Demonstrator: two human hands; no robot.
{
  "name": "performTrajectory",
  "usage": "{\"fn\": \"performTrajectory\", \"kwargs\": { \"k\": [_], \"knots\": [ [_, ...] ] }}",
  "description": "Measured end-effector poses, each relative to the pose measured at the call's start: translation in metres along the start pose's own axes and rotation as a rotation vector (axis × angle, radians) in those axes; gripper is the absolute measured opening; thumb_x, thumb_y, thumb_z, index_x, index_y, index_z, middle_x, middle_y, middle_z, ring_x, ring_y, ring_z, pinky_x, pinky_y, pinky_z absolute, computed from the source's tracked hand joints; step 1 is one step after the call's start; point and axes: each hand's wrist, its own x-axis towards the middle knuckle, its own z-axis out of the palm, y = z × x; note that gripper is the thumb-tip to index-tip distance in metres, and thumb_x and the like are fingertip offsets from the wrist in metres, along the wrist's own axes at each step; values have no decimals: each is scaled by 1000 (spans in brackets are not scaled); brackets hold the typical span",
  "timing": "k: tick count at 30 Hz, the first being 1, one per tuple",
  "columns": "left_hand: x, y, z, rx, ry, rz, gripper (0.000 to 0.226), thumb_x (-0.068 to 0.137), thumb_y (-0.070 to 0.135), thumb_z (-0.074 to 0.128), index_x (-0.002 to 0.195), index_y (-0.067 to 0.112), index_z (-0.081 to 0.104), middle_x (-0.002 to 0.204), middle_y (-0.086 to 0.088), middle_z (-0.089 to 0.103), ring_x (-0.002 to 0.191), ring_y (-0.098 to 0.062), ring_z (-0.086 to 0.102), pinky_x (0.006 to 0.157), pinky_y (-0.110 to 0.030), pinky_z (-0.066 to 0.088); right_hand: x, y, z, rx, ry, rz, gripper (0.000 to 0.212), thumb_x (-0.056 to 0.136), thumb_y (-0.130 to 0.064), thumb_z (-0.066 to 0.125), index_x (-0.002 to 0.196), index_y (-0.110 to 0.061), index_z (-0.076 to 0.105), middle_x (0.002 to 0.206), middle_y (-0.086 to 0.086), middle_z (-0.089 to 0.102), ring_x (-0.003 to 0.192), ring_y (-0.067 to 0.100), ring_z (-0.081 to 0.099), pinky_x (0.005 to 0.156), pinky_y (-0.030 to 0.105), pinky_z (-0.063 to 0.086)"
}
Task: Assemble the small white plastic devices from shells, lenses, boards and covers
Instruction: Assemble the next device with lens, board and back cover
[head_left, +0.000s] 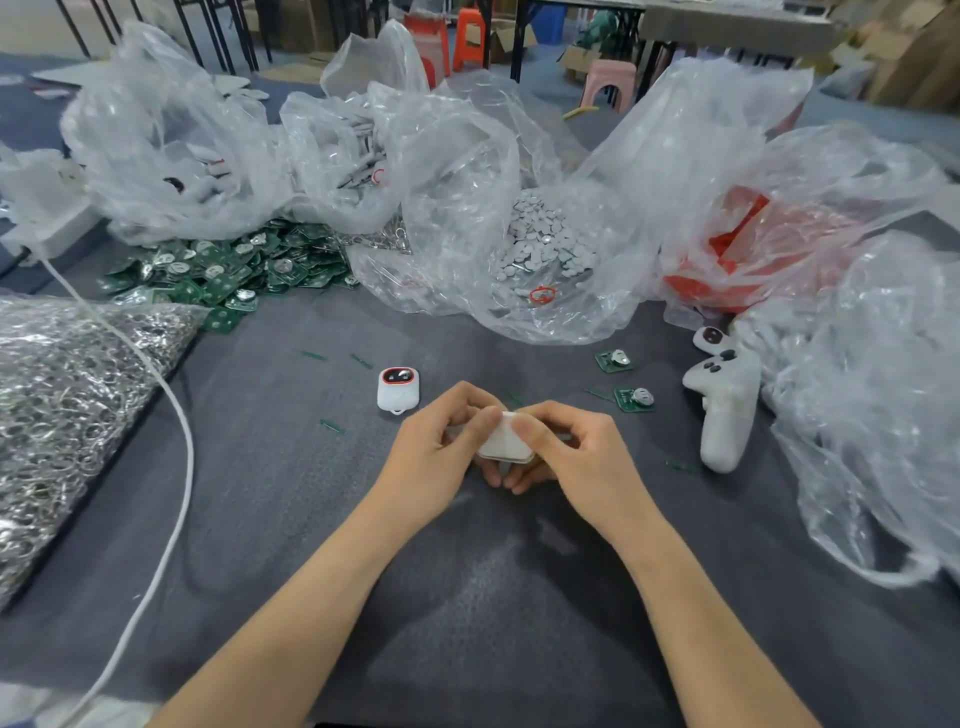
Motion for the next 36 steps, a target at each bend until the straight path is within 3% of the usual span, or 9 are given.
{"fn": "performTrajectory", "kwargs": {
  "k": [5,8,11,19,22,25,29,32,36],
  "knots": [
    [0,-1,-1,-34,6,-36,10,94,14,56,99,12,64,77,-5,69,60,-19,66,61,-27,54,2,3,5,20,87,4,14,94,-11,57,96,-1,66,67,16,66,49,27,62,44,29,51],
    [0,-3,-4,0,-43,-61,26,85,13,69,109,22,64,95,-2,72,82,-16,69,78,-28,56,5,3,3,70,139,7,10,95,-8,55,94,-6,65,62,16,65,44,25,59,40,27,50],
    [0,-3,-4,22,-72,-77,39,81,4,73,110,28,63,101,1,72,91,-16,68,83,-27,54,5,3,2,84,151,3,10,95,-7,55,97,-8,65,69,21,66,44,25,59,40,27,50],
    [-1,2,-6,-138,-76,-144,38,77,10,74,112,18,62,107,-5,72,95,-17,70,85,-26,55,0,-1,-11,11,-18,-24,28,83,2,68,104,-18,67,91,7,72,61,23,69,59,27,57],
    [-1,2,-7,-121,-112,-148,40,79,4,74,114,19,62,109,-4,71,98,-22,69,87,-31,55,-1,-2,-15,-71,-23,-36,29,81,-5,73,103,-25,69,93,4,73,61,26,70,57,28,57],
    [-2,3,-8,-106,-142,-147,43,78,0,75,112,22,62,111,0,71,97,-15,70,82,-22,53,-2,-1,-16,-135,12,-45,27,80,-14,76,97,-35,70,91,1,73,60,26,70,55,30,56],
    [-2,3,-8,-106,-139,-159,43,78,-1,75,113,23,62,110,3,71,99,-14,69,82,-20,53,-3,0,-16,-317,69,-106,26,77,-26,78,97,-39,69,90,-10,72,76,11,69,70,23,55],
    [-2,4,-8,-110,-138,-168,43,79,-1,74,113,23,62,110,2,71,99,-15,69,84,-22,53,-4,-2,-16,-463,93,-183,26,77,-29,77,103,-30,70,91,-18,69,83,-1,65,73,8,47],
    [-2,5,-8,-140,-151,-179,43,79,-5,72,114,19,62,111,0,72,99,-17,69,84,-22,53,-5,-5,-12,-487,115,-244,36,78,-38,68,103,-14,72,88,-18,66,82,-4,63,72,5,43]
  ]
}}
